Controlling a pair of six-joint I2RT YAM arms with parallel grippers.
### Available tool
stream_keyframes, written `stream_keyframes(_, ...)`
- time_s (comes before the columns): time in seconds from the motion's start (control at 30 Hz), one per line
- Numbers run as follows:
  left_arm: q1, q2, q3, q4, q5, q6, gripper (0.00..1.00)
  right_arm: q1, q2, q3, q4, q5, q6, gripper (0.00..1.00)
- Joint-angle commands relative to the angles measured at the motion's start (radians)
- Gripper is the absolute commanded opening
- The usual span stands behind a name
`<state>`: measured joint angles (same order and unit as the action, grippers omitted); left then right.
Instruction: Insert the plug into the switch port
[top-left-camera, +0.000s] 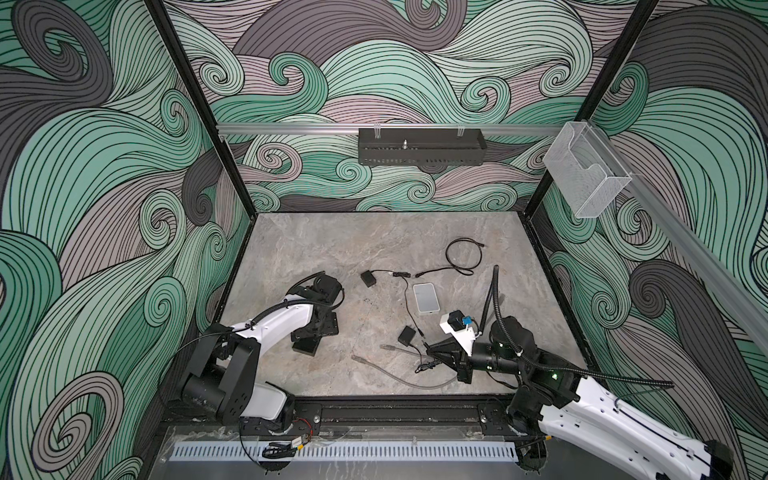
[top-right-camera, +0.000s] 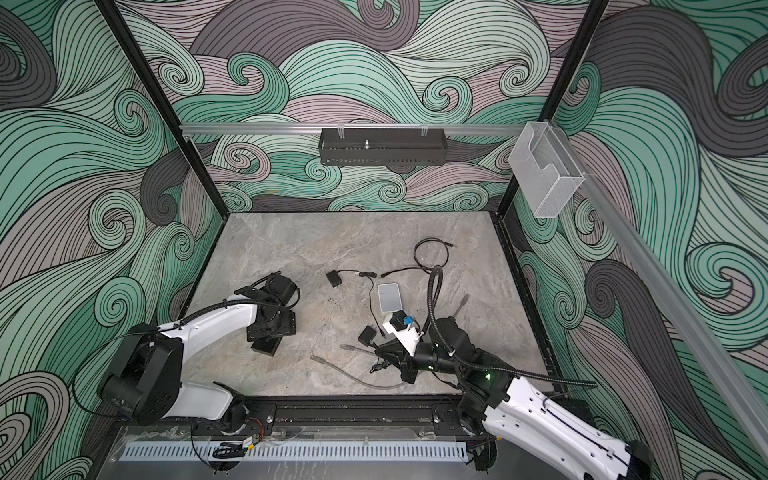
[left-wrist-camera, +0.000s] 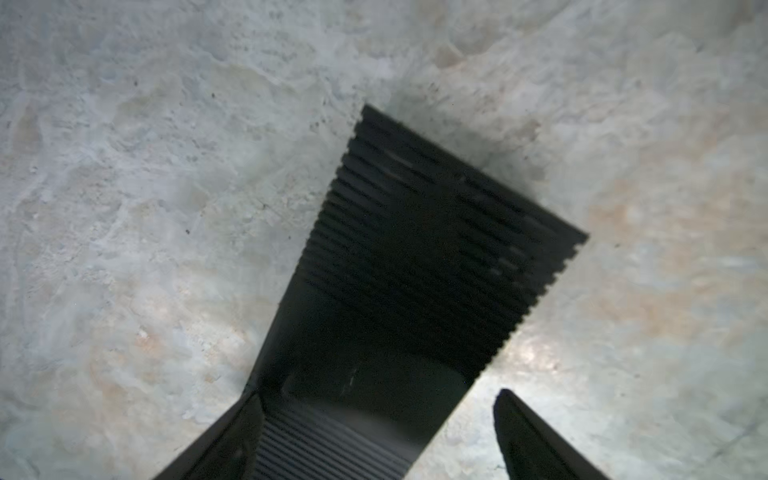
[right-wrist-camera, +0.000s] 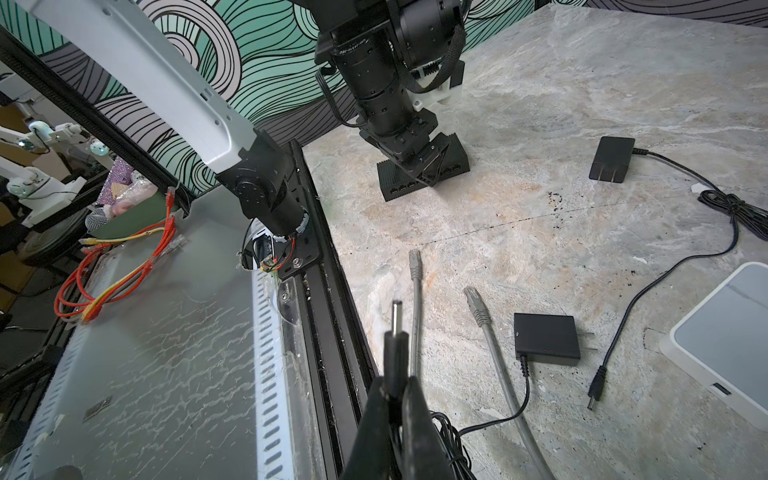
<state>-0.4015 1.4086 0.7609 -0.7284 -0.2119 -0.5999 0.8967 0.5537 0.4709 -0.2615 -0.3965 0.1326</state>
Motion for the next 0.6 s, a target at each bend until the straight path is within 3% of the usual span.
stream_keyframes(0.0, 0.007, -0.009, -0.012, 0.092, 0.128, 0.053, 0.81, -0.001, -0.015, -0.001, -0.004, 0.006, -0.002, 0.00)
stream_keyframes(0.13, 0.013, 0.006, 0.005, 0.098, 0.152, 0.090, 0.68, -0.001, -0.024, 0.003, -0.014, 0.005, -0.007, 0.00)
stream_keyframes(0.27, 0.020, 0.093, 0.045, 0.070, 0.169, 0.110, 0.67, -0.001, -0.055, 0.000, -0.021, 0.009, -0.005, 0.00)
stream_keyframes(0.47, 0.020, 0.067, 0.128, -0.028, 0.081, 0.149, 0.95, -0.001, -0.117, -0.011, -0.041, 0.019, 0.001, 0.00)
stream_keyframes(0.57, 0.050, 0.062, 0.156, -0.092, 0.036, 0.170, 0.98, -0.002, -0.137, -0.004, -0.048, 0.021, 0.007, 0.00)
